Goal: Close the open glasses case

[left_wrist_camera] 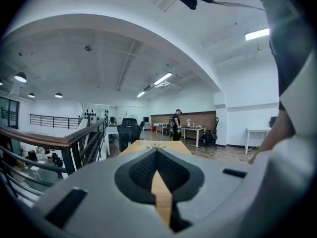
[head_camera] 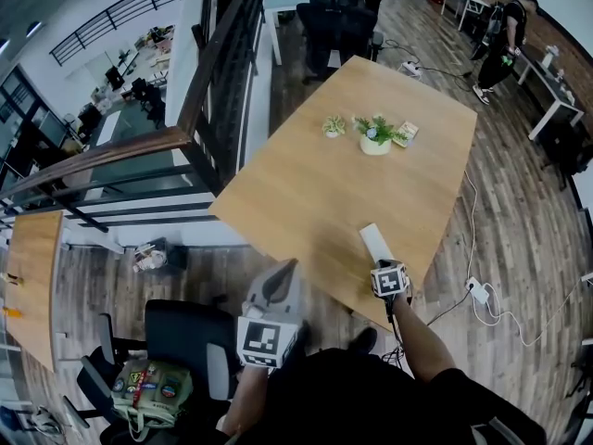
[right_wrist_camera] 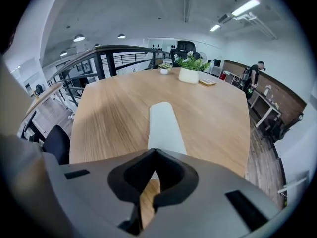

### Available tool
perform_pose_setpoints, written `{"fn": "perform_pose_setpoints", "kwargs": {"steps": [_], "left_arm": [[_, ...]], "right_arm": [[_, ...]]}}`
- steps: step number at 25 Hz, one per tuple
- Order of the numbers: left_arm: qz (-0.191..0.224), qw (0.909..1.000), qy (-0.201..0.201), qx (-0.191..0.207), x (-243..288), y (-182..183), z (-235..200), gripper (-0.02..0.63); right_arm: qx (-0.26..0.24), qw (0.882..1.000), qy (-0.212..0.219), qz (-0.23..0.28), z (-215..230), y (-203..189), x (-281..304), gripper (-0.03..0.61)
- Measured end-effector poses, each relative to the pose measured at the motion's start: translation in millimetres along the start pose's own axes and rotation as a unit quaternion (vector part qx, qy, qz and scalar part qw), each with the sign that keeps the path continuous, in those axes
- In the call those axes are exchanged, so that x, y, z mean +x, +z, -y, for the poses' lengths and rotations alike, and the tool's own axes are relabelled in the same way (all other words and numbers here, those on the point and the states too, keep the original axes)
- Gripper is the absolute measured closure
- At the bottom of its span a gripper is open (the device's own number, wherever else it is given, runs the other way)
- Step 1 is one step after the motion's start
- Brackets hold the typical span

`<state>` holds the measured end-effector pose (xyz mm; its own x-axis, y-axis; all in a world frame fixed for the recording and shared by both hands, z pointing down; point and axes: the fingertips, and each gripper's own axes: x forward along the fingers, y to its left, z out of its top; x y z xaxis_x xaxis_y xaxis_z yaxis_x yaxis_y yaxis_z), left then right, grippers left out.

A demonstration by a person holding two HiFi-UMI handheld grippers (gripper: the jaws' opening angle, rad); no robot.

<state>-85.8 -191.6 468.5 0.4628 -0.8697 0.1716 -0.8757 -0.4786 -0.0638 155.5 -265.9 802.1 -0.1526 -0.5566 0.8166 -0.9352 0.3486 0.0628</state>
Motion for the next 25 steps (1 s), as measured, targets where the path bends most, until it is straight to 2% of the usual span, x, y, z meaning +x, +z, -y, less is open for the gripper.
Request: {"fn": "perform_pose_setpoints", "kwargs": {"steps": [4,6,9,12,17,25], "left_arm": [[-0.008,1.0000,0.003,-0.005,-2,-4,-1,0.615],[-0.012,0.9999,0.002,-0.008,-3,-5,0,0.615],[-0.009,0.9997,0.001,-0.024,-8,-5,1,0.615],[-0.014,0.9996,0.008,-0.024,-16,-8,-5,0.615],[-0.013,0.9994,0.020,-0.027,-24,-8,-16,0.615],[-0.009,0.9995,0.015,-0.026,-33,-8,-19,0.615]], "right_arm": [[0.003,1.000,-0.001,-0.002,-1,-3,-1,0.563],[-0.018,1.000,-0.005,-0.001,-2,-2,-2,0.563],[-0.050,0.998,-0.024,0.028,-2,-2,-6,0.563],[-0.042,0.997,-0.037,0.053,-1,-3,-8,0.563],[-0.052,0.995,-0.047,0.065,-4,-1,-6,0.563],[-0.027,0.994,-0.057,0.085,-3,-2,-5,0.563]]}}
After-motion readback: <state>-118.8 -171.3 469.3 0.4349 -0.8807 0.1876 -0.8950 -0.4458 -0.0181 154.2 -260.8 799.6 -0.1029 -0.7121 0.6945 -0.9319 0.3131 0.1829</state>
